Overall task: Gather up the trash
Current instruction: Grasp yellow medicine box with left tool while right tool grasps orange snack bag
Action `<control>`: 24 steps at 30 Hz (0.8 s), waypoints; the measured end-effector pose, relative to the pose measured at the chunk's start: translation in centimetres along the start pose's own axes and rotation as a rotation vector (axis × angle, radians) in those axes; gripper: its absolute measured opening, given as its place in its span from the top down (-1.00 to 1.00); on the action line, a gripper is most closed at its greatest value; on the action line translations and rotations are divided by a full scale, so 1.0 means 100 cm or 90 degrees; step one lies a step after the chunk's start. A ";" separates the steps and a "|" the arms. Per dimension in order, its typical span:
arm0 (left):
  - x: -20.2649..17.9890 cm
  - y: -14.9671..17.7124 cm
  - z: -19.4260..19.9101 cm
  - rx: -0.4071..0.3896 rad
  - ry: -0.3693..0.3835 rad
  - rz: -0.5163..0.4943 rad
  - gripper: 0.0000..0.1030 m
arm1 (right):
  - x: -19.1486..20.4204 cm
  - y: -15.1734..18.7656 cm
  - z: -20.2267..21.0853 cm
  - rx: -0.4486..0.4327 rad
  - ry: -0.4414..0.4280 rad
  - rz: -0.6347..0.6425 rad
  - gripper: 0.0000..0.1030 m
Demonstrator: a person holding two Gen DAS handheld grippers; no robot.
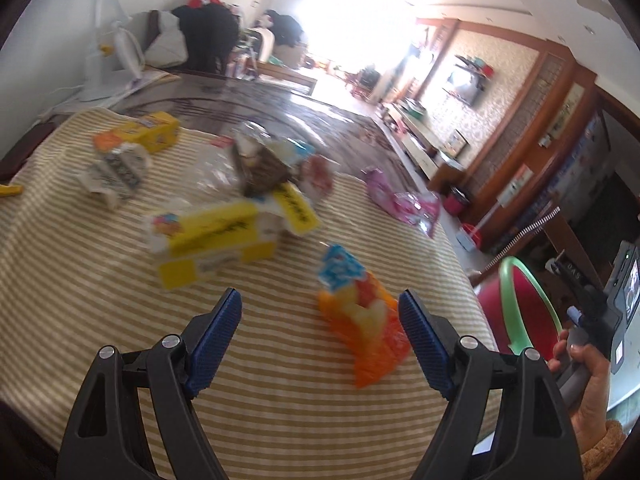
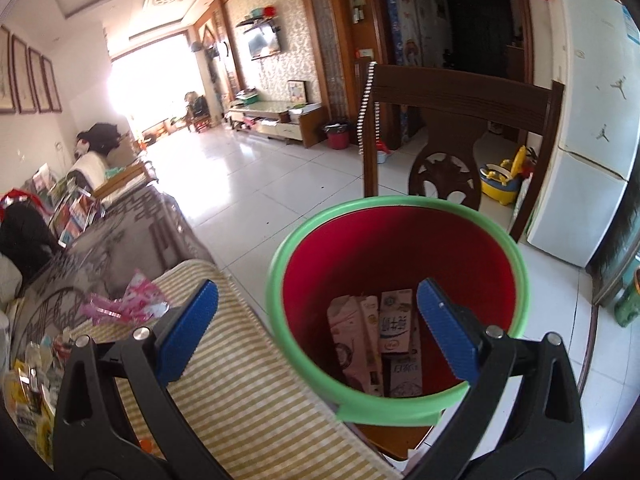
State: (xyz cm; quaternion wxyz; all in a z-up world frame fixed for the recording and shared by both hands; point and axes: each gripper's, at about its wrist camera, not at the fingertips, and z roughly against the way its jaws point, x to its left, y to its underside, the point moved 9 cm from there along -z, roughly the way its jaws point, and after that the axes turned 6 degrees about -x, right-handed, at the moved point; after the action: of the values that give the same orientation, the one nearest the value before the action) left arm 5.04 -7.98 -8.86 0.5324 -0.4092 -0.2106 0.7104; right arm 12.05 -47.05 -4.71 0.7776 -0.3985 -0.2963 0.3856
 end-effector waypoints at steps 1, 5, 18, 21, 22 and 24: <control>0.007 -0.004 0.003 -0.007 -0.005 0.005 -0.50 | 0.008 0.002 0.001 0.003 -0.004 0.010 -0.91; 0.042 -0.018 0.017 -0.036 -0.032 0.024 -0.53 | 0.039 0.013 0.004 0.016 -0.027 0.041 -0.91; 0.138 -0.031 0.027 -0.071 -0.127 0.049 -0.56 | 0.168 0.074 0.029 0.109 -0.286 0.212 -0.91; 0.139 -0.028 0.019 -0.059 -0.118 0.055 -0.56 | 0.193 0.093 0.038 0.139 -0.339 0.252 -0.91; 0.137 -0.027 0.018 -0.058 -0.116 0.051 -0.56 | 0.199 0.100 0.041 0.154 -0.360 0.259 -0.91; 0.135 -0.026 0.016 -0.055 -0.113 0.045 -0.56 | 0.211 0.111 0.046 0.185 -0.399 0.267 -0.91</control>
State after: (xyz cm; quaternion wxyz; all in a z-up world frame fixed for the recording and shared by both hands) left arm 3.99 5.72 -10.87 0.4684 -0.3743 -0.2729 0.7524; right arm 15.61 -23.32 -8.55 0.6024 -0.1991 -0.3738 0.6766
